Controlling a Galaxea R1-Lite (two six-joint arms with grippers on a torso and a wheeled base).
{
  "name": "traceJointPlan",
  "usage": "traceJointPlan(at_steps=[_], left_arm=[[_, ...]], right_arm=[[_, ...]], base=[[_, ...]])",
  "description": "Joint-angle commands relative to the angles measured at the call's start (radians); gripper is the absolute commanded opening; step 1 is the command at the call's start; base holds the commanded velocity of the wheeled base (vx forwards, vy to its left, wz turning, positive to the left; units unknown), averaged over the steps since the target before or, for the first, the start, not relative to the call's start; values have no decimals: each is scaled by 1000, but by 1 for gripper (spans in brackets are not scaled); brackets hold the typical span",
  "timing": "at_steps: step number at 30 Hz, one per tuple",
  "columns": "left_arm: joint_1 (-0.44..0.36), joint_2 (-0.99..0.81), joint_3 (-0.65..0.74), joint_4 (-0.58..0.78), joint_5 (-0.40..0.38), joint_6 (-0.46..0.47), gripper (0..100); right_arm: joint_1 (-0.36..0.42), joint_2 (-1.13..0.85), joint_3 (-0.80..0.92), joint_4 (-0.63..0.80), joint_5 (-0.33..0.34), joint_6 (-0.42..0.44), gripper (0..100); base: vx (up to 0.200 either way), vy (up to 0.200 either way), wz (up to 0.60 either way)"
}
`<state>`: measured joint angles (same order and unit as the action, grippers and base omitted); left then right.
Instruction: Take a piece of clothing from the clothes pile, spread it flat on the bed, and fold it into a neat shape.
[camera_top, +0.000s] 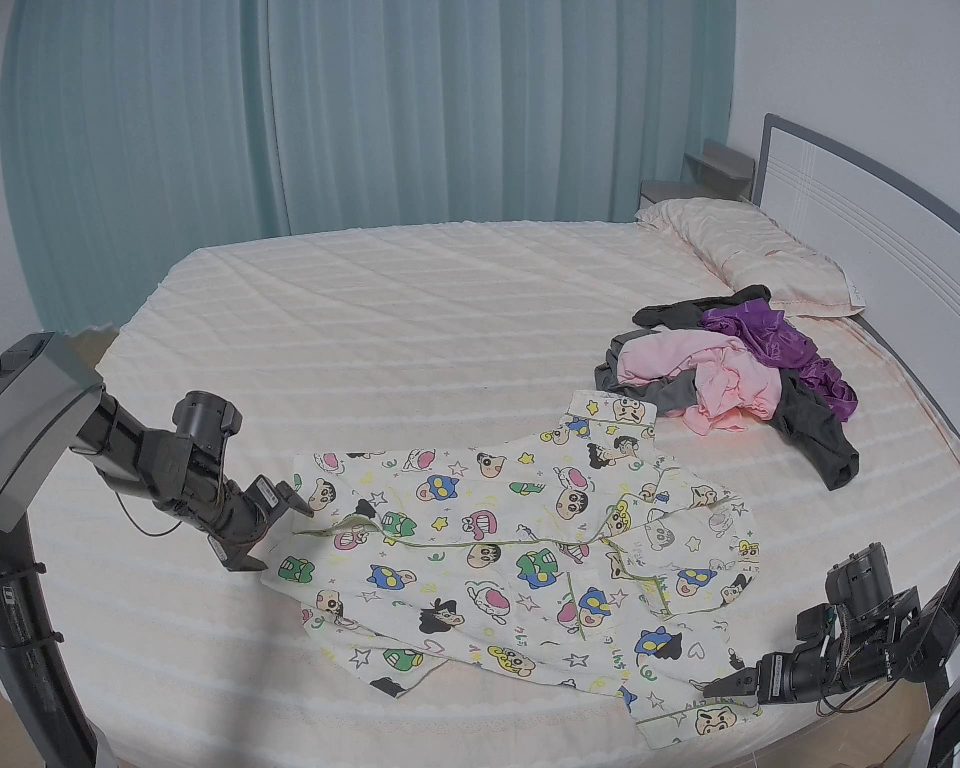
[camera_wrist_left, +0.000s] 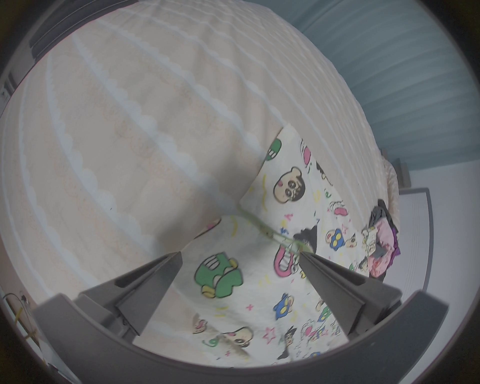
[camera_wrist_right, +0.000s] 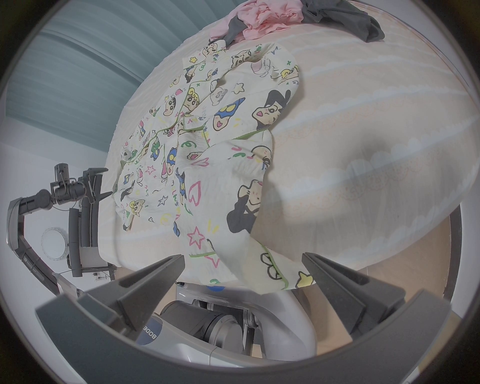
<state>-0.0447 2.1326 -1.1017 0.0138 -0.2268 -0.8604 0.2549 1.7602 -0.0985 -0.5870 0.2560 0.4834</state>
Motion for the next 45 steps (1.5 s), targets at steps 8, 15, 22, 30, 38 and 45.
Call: traceJointPlan(at_steps=[8, 15, 22, 30, 38, 45], left_arm=[[-84, -94, 214, -143, -17, 17, 100], [-152, -151, 275, -133, 37, 21, 100], [-190, -141, 306, -140, 96, 26, 100], [-173, -46, 235, -144, 142, 21, 100], [-178, -11, 45, -164, 155, -126, 100], [-179, 106, -150, -226, 175, -239, 100]], right_arm=[[12, 2, 3, 0, 0, 0, 100], [12, 16, 3, 0, 0, 0, 100], [12, 15, 3, 0, 0, 0, 100], [14, 13, 3, 0, 0, -2, 100], [12, 1, 3, 0, -1, -2, 100], [14, 4, 3, 0, -1, 0, 100]], base=[[0, 0, 0], [0, 0, 0], [0, 0, 0], [0, 0, 0], [0, 0, 0], [0, 0, 0]])
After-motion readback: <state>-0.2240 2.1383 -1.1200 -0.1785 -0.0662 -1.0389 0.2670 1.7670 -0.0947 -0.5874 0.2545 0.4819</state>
